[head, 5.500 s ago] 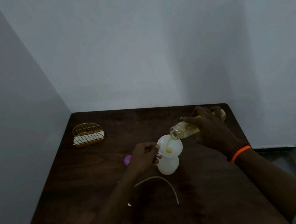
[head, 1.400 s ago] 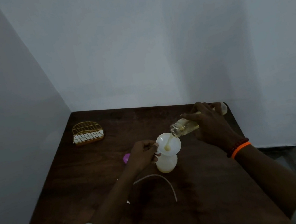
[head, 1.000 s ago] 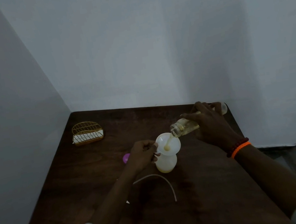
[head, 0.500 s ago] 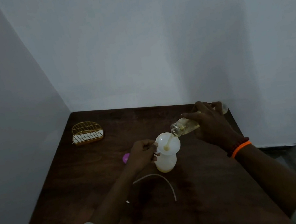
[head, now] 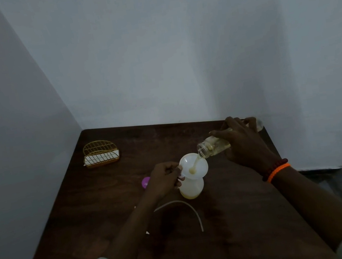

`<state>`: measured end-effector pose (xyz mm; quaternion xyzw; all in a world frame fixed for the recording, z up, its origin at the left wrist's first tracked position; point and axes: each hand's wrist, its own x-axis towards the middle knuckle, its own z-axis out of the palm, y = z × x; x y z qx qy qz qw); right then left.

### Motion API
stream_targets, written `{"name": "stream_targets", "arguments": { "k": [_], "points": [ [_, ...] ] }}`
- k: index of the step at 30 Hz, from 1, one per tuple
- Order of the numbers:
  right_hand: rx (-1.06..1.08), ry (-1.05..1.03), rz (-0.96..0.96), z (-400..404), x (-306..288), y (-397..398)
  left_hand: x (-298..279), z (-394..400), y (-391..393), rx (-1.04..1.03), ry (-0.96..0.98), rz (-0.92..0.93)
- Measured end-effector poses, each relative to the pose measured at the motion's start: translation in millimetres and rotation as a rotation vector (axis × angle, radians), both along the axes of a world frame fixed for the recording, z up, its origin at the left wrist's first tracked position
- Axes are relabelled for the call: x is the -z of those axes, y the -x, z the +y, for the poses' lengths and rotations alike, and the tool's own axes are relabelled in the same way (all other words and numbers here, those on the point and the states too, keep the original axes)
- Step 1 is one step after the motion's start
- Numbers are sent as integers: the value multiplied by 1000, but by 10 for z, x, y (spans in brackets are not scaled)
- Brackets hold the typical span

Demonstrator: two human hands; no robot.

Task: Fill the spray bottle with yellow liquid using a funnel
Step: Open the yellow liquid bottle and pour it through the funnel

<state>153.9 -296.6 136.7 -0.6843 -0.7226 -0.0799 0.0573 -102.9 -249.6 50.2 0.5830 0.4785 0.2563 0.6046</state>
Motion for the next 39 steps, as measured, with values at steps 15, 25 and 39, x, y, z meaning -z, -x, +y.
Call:
{"name": "stream_targets", "arguments": {
  "k": [15,25,39],
  "points": [
    [-7,-22,-6,-18,-40,-1,-18,-25,8,-1,-6,-2],
    [-19,-26,-4,-13,-70,-8,-32,-28,16,7,-4,5],
    [-13,-38,-31,24,-83,-12,-33,-22,15,5,-4,11]
  ]
}}
